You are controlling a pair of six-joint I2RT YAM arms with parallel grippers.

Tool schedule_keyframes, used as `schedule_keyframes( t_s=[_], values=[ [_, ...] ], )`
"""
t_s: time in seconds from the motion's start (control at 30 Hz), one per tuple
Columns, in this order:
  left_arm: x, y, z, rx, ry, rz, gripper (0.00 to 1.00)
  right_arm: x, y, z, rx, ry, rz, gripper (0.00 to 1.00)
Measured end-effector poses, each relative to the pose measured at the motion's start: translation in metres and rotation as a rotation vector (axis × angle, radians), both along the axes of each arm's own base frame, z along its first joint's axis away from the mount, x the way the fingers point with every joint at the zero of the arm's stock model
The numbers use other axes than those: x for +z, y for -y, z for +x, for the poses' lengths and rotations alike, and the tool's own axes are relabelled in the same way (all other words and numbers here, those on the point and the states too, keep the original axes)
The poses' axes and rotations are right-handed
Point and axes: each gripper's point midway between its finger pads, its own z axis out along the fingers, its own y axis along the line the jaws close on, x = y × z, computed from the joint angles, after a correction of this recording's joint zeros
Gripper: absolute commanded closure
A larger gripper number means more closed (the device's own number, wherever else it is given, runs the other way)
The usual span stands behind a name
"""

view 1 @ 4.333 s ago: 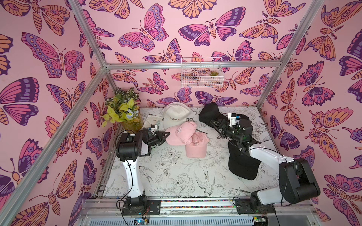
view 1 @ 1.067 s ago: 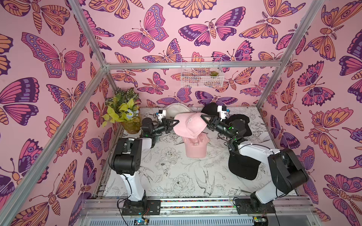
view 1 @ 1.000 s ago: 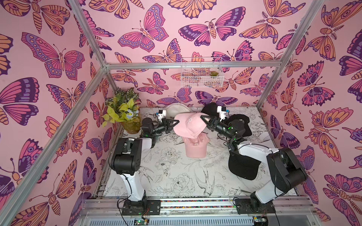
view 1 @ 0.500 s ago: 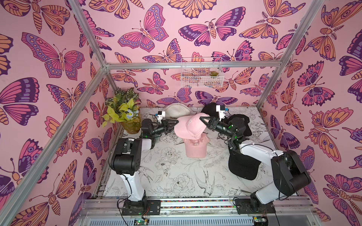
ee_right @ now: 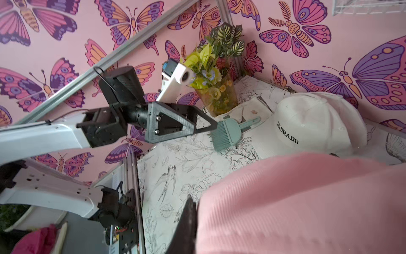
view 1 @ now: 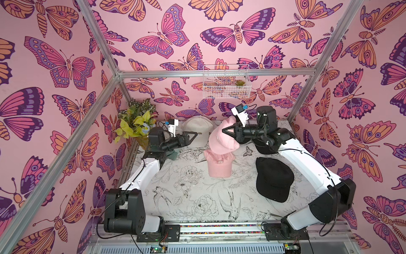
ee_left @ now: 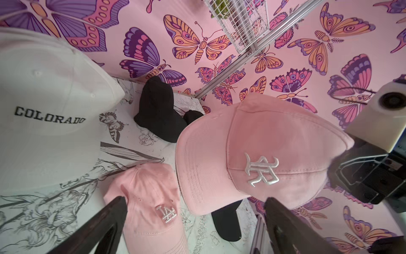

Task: Stack the baseball caps by color
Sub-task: Place the baseball cap on the baseball cap.

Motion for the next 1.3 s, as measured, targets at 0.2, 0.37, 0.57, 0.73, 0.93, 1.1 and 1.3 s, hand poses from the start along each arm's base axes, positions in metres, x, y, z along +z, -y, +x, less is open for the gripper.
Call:
schedule_keyframes(
  t_s=[0.2,0.37,0.57,0.73,0.93,1.1,1.3],
  values=[
    [0.017,0.009,-0.026,-0.077,0.166,0.13,0.0,-0.033,-0.009,-0.037,0.235,0.08,-0.246,1.0],
    [0.047,0.04,-0.075,-0.282,0.368,0.184,0.0,-0.065,-0.003,-0.079,0.455,0.093,-0.401,1.0],
    [0.061,0.071,-0.137,-0.531,0.548,0.233,0.0,-0.085,0.006,-0.13,0.69,0.16,-0.49,1.0],
    [0.043,0.083,-0.16,-0.648,0.548,0.275,0.0,-0.095,0.024,-0.163,0.791,0.26,-0.494,1.0],
    [0.026,0.106,-0.171,-0.787,0.527,0.339,0.0,-0.083,0.027,-0.183,0.834,0.404,-0.471,1.0],
    [0.003,0.124,-0.168,-0.87,0.479,0.394,0.0,-0.091,0.021,-0.191,0.892,0.447,-0.495,1.0],
    [-0.011,0.136,-0.171,-0.951,0.465,0.443,0.03,-0.098,0.019,-0.19,0.917,0.455,-0.515,1.0]
  ],
)
